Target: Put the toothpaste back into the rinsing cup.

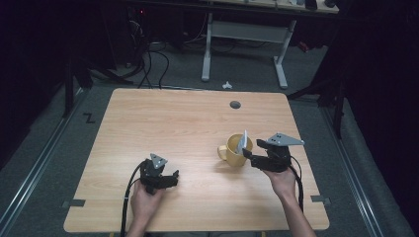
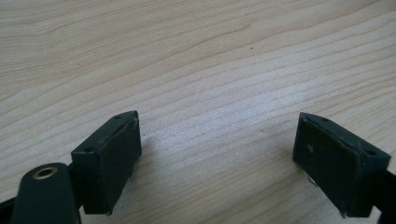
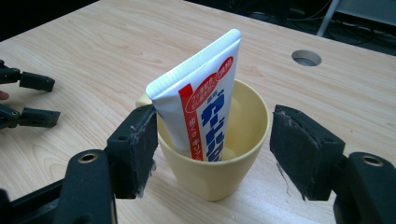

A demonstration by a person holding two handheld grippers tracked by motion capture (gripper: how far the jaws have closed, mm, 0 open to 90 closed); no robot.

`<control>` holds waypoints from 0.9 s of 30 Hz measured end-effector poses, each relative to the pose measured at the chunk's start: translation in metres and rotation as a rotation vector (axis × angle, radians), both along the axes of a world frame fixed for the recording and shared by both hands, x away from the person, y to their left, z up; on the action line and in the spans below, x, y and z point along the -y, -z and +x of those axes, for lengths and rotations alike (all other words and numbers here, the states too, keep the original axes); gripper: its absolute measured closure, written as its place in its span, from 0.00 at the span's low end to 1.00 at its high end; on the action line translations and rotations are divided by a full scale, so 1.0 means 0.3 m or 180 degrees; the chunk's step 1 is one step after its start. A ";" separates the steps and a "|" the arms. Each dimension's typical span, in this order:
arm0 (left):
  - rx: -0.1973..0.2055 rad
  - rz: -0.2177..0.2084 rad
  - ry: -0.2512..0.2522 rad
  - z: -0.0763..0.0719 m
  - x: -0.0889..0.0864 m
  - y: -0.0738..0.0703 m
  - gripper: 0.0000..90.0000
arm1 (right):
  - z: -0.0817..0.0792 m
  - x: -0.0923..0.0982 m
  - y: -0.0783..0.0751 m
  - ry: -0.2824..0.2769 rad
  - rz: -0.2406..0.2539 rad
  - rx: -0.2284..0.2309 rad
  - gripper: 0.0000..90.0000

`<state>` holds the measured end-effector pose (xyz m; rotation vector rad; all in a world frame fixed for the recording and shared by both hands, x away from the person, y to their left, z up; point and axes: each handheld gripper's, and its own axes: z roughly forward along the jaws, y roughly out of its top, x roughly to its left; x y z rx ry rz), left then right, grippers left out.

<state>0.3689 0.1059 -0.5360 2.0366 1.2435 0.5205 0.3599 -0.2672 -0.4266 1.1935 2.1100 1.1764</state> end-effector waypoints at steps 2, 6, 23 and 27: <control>0.0000 0.0001 0.0000 0.000 0.000 0.000 0.17 | -0.002 0.006 -0.002 0.0013 0.0014 0.0016 0.37; -0.0001 0.0001 0.0000 0.000 0.000 0.000 0.17 | -0.003 0.014 -0.004 0.0037 0.0020 0.0019 0.37; -0.0002 0.0000 -0.0001 0.000 0.000 0.000 0.17 | -0.021 0.067 -0.017 0.0179 0.0099 0.0085 0.38; -0.0002 0.0002 0.0000 0.000 0.000 0.000 0.17 | -0.027 0.081 -0.015 0.0231 0.0112 0.0086 0.38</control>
